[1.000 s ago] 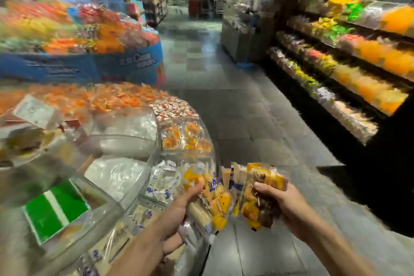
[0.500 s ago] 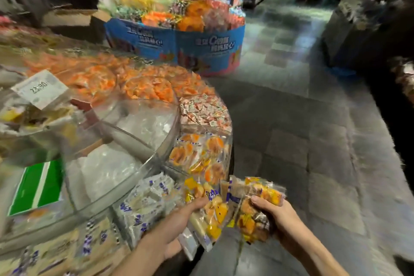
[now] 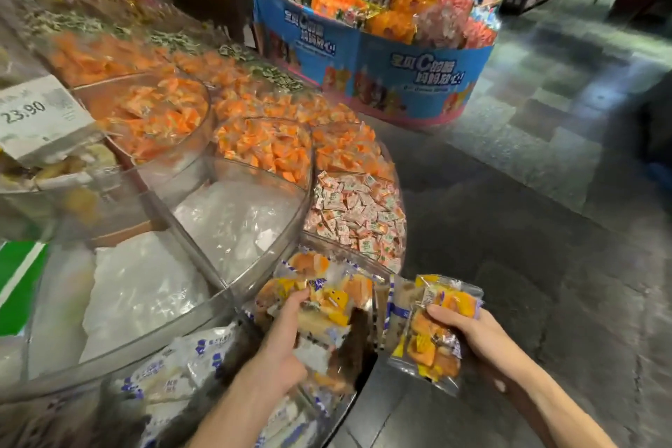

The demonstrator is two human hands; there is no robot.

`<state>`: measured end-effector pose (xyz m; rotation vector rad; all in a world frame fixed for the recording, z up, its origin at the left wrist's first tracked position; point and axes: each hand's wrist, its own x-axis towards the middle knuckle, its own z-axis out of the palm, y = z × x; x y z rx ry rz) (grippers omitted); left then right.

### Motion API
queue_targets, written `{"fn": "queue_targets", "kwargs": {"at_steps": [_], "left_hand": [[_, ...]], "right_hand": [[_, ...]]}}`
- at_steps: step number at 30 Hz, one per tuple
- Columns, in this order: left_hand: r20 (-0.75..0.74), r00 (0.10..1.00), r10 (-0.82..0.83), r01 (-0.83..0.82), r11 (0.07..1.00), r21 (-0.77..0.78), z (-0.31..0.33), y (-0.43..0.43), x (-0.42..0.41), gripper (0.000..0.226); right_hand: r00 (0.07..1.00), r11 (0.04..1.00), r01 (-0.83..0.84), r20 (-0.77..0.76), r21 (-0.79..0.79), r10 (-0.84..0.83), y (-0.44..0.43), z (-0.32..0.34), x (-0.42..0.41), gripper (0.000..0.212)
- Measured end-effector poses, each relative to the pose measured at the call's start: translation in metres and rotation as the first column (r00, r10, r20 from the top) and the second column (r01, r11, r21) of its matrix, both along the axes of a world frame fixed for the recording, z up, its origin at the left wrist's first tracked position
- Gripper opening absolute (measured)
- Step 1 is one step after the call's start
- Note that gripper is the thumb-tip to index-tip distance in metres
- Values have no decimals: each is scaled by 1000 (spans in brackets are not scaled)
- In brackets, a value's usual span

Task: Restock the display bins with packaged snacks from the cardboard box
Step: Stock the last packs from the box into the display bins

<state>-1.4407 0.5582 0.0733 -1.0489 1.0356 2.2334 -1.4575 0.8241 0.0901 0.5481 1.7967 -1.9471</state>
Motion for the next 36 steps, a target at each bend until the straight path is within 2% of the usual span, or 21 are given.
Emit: {"fn": "queue_targets", "kwargs": {"at_steps": [3,6,9,12,15,16,18,20,21,22,23,24,26,28,31,34,35,36], "left_hand": [[36,992,118,-117,993,-31,-8,7,-38,24],[98,973,207,-207,978,-10,-19,13,-66,27],[125,929,347,-354,935,33,-36,15,-90,27],[138,891,432,-436,900,0,-43,19,-109,33],[163,821,547,-552,834,-19,-47,29,-124,29],[164,801,575,-579,815,-29,-49,34,-128,33],[149,748,646,-646,761,-58,-57,48,-135,54],[115,679,725,-706,688,-167,-102,57,-138,72],[98,647,756,-732,651,-201,-117,61,-140,88],[91,650,754,-720,650,-244,-119,65,-139,100],[88,603,793,-745,599,-295,-109,70,-138,96],[90,578,811,-756,573,-317,-96,75,-137,77],[68,603,795,-742,590,-320,-57,87,-137,44],[98,606,790,-728,600,-332,-56,97,-136,38],[23,567,824,-744,524,-415,-67,112,-129,49],[-32,525,851,-725,427,-541,-60,122,-128,29],[-47,524,850,-724,416,-551,-59,121,-130,25],[-68,530,845,-729,414,-545,-55,120,-132,23]], "right_hand": [[998,998,-64,-8,24,64,7,15,-58,55],[989,989,-144,-31,15,145,-2,27,-106,43],[957,958,-286,-49,28,287,-13,29,-154,45],[907,908,-418,-42,21,419,-22,18,-207,55],[842,843,-538,-44,-2,538,-36,7,-251,59],[814,815,-580,-45,-15,579,-40,4,-264,57],[764,762,-645,-21,-48,645,-47,1,-287,51],[723,722,-689,5,-58,691,-51,3,-303,47],[699,698,-713,16,-66,715,-52,5,-310,43],[673,673,-736,24,-77,739,-53,6,-316,38],[647,648,-758,37,-76,761,-54,8,-322,35],[623,624,-778,42,-75,781,-55,8,-328,35],[573,576,-815,51,-66,818,-57,7,-336,36],[538,541,-837,63,-81,841,-60,6,-343,37],[486,491,-867,78,-81,871,-62,5,-348,39],[435,440,-896,86,-60,896,-65,6,-351,52],[420,425,-904,82,-48,904,-66,8,-350,48],[399,402,-914,64,-50,915,-69,9,-349,35]]}}
